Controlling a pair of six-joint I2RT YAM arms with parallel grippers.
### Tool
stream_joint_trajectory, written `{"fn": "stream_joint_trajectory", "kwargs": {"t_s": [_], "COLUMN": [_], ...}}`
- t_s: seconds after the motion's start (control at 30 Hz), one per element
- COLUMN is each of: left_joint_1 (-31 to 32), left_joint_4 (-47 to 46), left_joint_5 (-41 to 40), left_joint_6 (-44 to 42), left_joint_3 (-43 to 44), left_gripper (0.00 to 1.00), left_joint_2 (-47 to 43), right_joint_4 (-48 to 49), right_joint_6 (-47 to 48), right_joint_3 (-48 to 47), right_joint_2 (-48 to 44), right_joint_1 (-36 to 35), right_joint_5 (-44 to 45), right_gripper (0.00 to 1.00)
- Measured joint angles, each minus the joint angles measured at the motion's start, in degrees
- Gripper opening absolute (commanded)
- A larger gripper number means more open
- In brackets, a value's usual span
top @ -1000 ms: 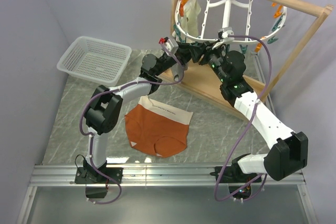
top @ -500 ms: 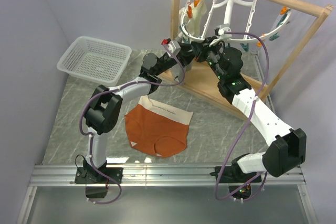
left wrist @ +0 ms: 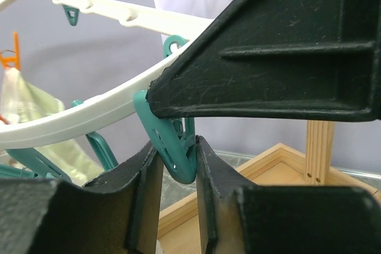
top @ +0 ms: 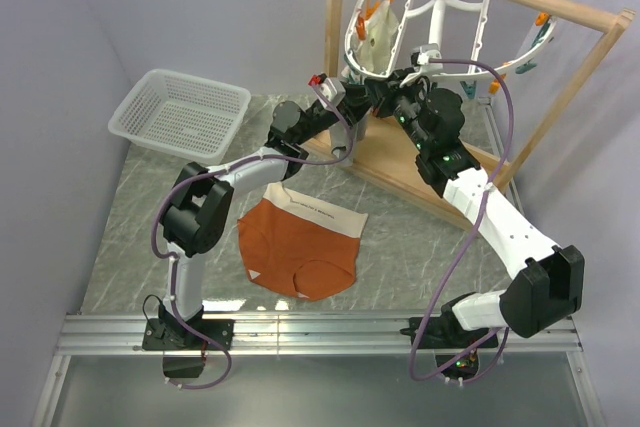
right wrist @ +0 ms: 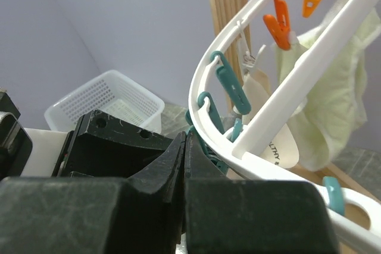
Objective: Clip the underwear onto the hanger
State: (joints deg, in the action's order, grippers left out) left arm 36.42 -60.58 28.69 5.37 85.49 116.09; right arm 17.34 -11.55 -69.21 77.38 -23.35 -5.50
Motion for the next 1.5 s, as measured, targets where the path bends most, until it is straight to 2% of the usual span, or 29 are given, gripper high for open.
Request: {"fn": "stream_joint_trajectory", "kwargs": {"t_s": [0.1,0.13,0.27,0.4,0.83,1.17,1.5], "left_joint_1": [0.0,0.0,0.4,0.5,0.4,0.1,-0.2], "left_joint_4": [0.1,0.1,0.7,0.9,2.3,3.0,3.1], "left_joint_5": [-0.2,-0.2,0.4,0.3,0.1,2.1,3.5], "left_joint_6": [0.0,0.0,-0.1,-0.2,0.0,0.3,2.1], "left_joint_3": [0.0,0.0,0.0,0.0,0.4,1.5,1.6], "left_gripper": [0.13,0.1,0.02,0.0,0.0,0.0,0.0], "left_joint_2": [0.0,0.0,0.0,0.0,0.0,0.0,0.0], "right_joint_4": [0.0,-0.2,-2.4,-5.2,-9.6,-18.7,-19.0], "right_joint_6": [-0.6,-0.9,-1.8,-2.4,-3.6,-3.8,-4.0], "right_joint_3": [0.0,0.0,-0.3,-1.9,-4.7,-7.4,-7.3], "right_joint_2": [0.0,0.0,0.0,0.0,1.0,-1.2,-1.3], "right_joint_1": [0.0,0.0,-0.2,-0.3,-0.5,-0.2,-0.2], "right_joint_5": [-0.1,-0.2,-0.2,-0.1,1.1,3.2,3.6], "right_gripper": [0.22,0.39,0.54,0.57,0.55,0.55,0.59]}}
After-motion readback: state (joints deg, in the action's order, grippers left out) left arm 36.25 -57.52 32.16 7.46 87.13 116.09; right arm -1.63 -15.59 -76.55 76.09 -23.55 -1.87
